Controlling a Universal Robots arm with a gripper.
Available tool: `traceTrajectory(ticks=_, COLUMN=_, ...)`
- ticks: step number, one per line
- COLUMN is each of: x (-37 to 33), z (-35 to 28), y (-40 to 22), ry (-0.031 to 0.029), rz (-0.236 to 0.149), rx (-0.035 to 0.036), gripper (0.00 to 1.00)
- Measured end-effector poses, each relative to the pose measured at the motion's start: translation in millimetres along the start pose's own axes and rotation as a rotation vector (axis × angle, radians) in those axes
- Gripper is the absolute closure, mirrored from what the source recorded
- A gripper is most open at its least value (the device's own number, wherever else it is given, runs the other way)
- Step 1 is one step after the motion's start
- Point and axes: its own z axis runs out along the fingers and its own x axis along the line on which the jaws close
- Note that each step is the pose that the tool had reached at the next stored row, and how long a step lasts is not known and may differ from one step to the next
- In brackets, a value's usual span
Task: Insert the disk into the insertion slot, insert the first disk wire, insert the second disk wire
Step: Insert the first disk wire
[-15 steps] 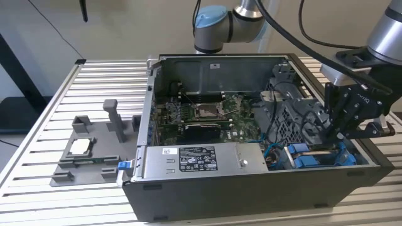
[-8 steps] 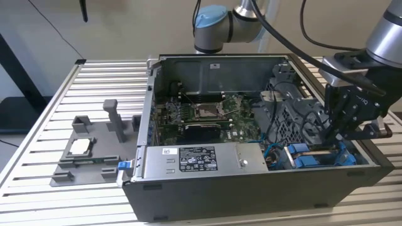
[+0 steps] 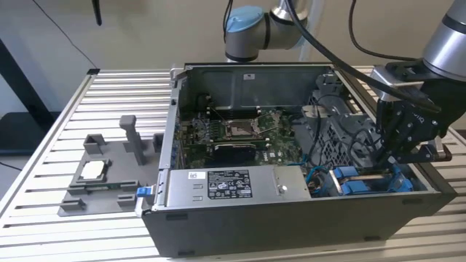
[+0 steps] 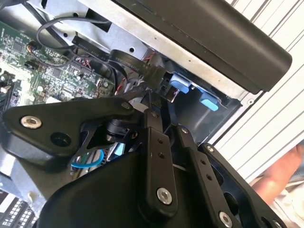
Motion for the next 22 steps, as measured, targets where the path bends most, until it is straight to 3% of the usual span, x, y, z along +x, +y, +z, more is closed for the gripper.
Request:
traceTrajectory(ticks=9, x=0.1, z=6.4, y=0.0, ry=0.0015, rz=0.017, rx=0.0001, gripper=0.81)
traceTrajectory(ticks=16, x=0.0, z=8.2, y=0.0, ry=-0.0014, rz=0.017, rx=-0.0001, gripper=0.81)
traceTrajectory(ticks=18, x=0.1, z=8.6, y=0.1, ry=-0.0017, rz=0.017, rx=0.0, gripper=0.74)
traceTrajectory(ticks=20, x=0.2, z=7.4, y=0.1, ry=-0.0004, rz=0.017, rx=0.0, gripper=0.74)
traceTrajectory(ticks=21, x=0.1, z=4.5, y=0.0, ry=-0.0013, rz=0.017, rx=0.0, gripper=0.67)
traceTrajectory(ticks=22, x=0.1, z=0.5, y=0.0, ry=-0.002, rz=0.018, rx=0.0, gripper=0.67)
